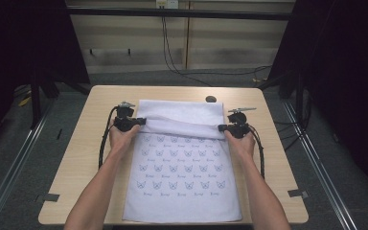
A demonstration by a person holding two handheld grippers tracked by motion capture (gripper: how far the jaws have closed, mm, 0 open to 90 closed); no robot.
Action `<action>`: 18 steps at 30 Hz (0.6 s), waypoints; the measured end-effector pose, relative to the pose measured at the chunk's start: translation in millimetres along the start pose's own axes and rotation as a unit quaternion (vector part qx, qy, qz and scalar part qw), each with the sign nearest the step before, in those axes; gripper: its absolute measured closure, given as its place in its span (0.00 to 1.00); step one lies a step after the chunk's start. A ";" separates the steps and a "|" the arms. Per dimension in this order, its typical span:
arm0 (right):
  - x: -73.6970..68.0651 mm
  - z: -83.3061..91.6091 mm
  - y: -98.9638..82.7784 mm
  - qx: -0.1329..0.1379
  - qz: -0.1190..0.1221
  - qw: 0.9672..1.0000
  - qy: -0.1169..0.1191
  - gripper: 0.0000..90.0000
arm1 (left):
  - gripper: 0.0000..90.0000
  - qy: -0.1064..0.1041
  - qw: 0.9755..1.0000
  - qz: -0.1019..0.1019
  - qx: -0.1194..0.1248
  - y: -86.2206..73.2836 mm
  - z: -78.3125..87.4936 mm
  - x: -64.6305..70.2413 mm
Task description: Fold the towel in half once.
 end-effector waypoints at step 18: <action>-14.1 143.1 50.3 0.197 0.059 0.974 0.093 0.97 | 0.96 -0.061 0.988 -0.071 0.124 20.8 148.3 44.5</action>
Point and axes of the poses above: each handheld gripper's, and its own axes: z roughly backward along the jaws, y roughly out of its top, x roughly to its right, the point moved 4 cm from there along -z, roughly forward along the jaws, and after that the axes turned 15 degrees about -x, right-handed, at the moved point
